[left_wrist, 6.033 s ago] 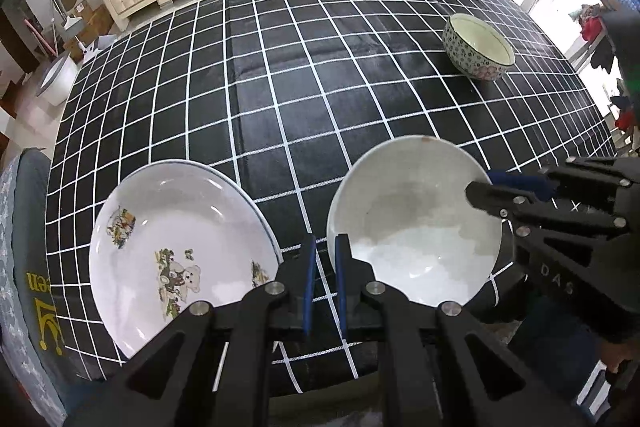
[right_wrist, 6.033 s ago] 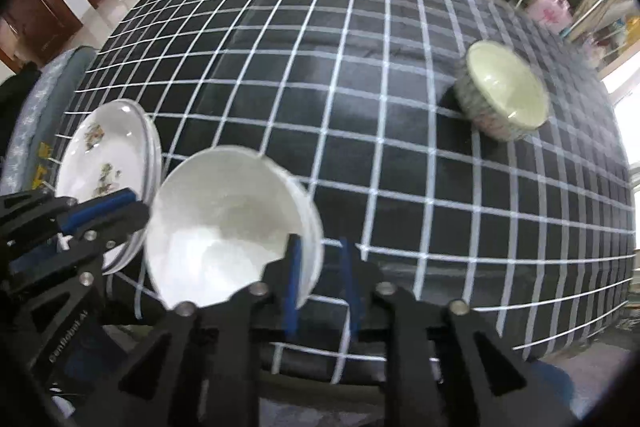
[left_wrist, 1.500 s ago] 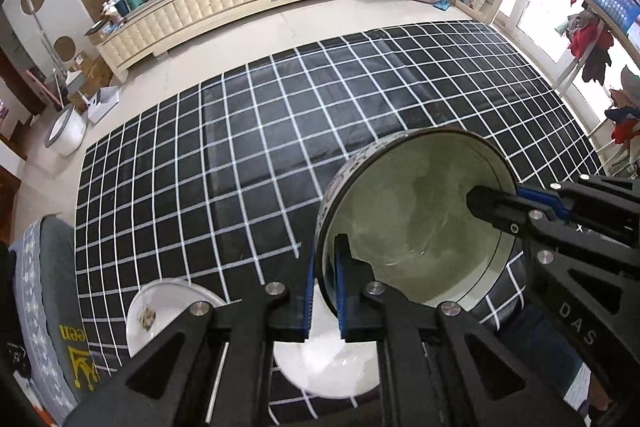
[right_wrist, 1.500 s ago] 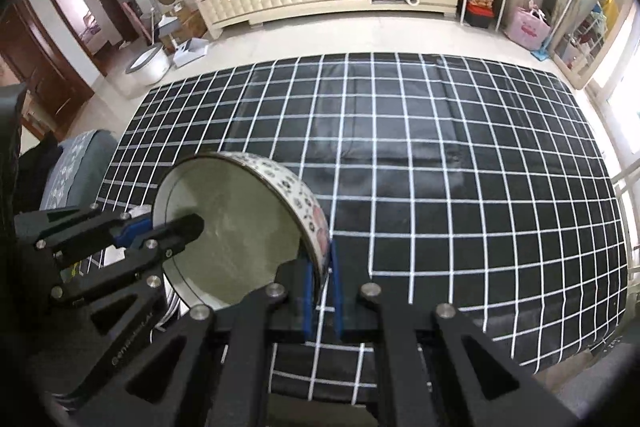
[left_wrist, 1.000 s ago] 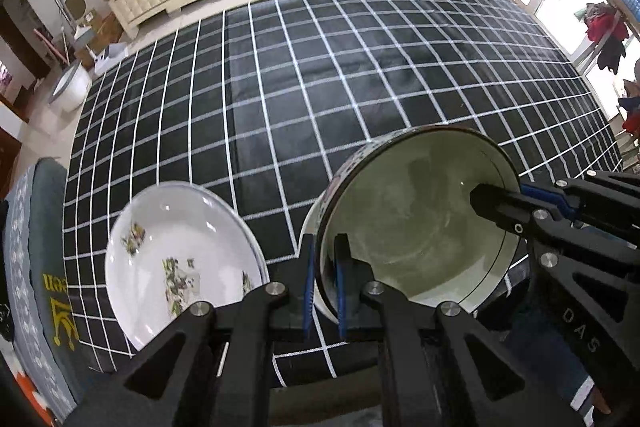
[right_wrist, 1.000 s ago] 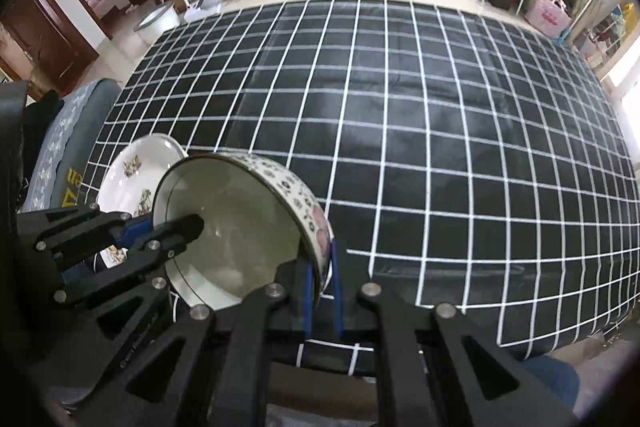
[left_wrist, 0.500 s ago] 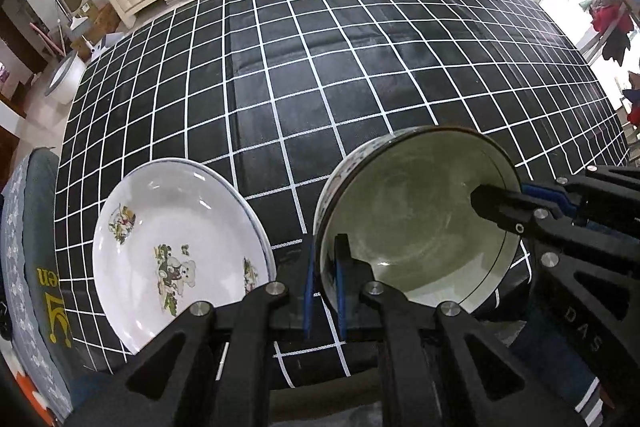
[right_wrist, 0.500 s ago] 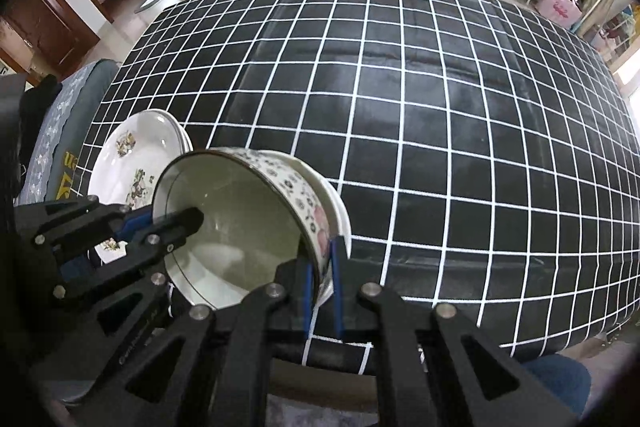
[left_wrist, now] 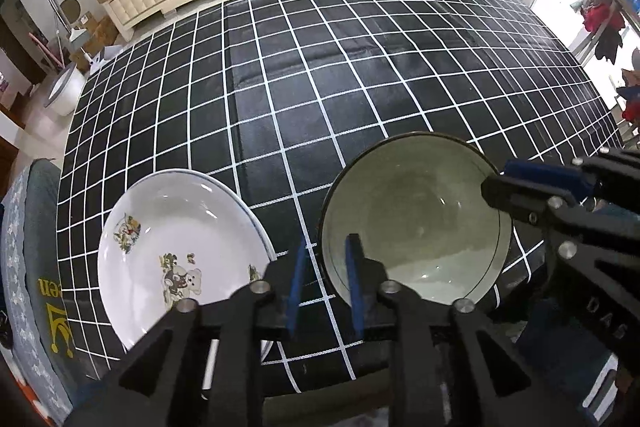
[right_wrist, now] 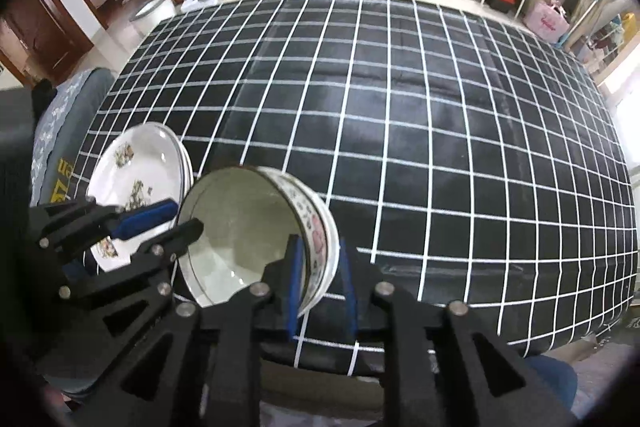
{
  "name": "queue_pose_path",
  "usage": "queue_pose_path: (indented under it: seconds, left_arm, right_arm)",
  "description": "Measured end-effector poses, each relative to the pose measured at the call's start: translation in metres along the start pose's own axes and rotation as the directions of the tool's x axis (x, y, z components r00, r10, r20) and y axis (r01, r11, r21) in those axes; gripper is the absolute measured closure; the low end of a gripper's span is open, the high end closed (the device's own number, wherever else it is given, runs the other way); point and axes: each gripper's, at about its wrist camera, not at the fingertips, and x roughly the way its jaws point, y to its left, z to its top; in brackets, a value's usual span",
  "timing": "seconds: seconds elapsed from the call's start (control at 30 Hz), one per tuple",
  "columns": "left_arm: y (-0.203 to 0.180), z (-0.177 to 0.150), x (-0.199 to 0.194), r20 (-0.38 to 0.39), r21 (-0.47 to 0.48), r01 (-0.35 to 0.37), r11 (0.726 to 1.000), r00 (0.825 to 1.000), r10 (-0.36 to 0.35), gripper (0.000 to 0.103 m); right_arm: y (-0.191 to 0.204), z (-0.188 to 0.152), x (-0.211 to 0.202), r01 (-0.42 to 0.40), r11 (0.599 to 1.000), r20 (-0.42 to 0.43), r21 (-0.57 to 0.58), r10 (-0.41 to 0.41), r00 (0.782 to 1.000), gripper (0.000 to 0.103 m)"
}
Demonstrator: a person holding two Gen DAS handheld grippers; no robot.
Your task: Organize plates and bowls
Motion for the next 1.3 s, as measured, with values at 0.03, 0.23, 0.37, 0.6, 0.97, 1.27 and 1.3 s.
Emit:
queue_pose_path:
  seconds: [0.03, 0.23, 0.37, 0.6, 0.97, 1.27, 1.3]
  left_arm:
    - [0.001, 0.0, 0.0, 0.002, -0.003, -0.002, 1.0, 1.0, 0.002, 0.084]
    - [0.012, -0.002, -0.002, 0.021, -0.029, 0.006, 1.0, 1.0, -0.006, 0.078]
    - [0.018, -0.002, -0.005, 0.03, -0.044, 0.025, 0.999, 0.999, -0.023, 0.071]
    - [0.021, -0.001, 0.004, 0.038, -0.074, 0.053, 0.996, 0.998, -0.05, 0.06]
    - [0.017, 0.001, 0.041, -0.047, -0.068, 0.098, 0.993, 0.994, -0.102, 0.057]
    - [0.015, 0.007, 0.062, -0.078, -0.057, 0.126, 0.99, 0.988, -0.13, 0.051]
    - [0.013, 0.01, 0.063, -0.081, -0.054, 0.132, 0.99, 0.987, -0.136, 0.051]
  right_arm:
    - [0.0, 0.0, 0.001, 0.004, 1.0, 0.0, 0.003, -0.004, 1.0, 0.075]
    - [0.003, -0.001, -0.01, 0.038, 0.999, 0.06, -0.008, -0.037, 0.998, 0.073]
    - [0.001, 0.006, -0.013, 0.087, 0.996, 0.074, -0.027, -0.085, 0.994, 0.042]
    - [-0.014, 0.004, 0.023, 0.042, 0.998, -0.029, 0.041, -0.04, 0.999, 0.038]
    - [-0.029, 0.003, 0.05, 0.0, 0.995, -0.103, 0.104, 0.011, 0.995, 0.037]
    - [-0.032, 0.002, 0.063, -0.044, 0.993, -0.13, 0.112, 0.058, 0.99, 0.027]
    - [-0.032, 0.002, 0.064, -0.045, 0.992, -0.129, 0.117, 0.06, 0.99, 0.026]
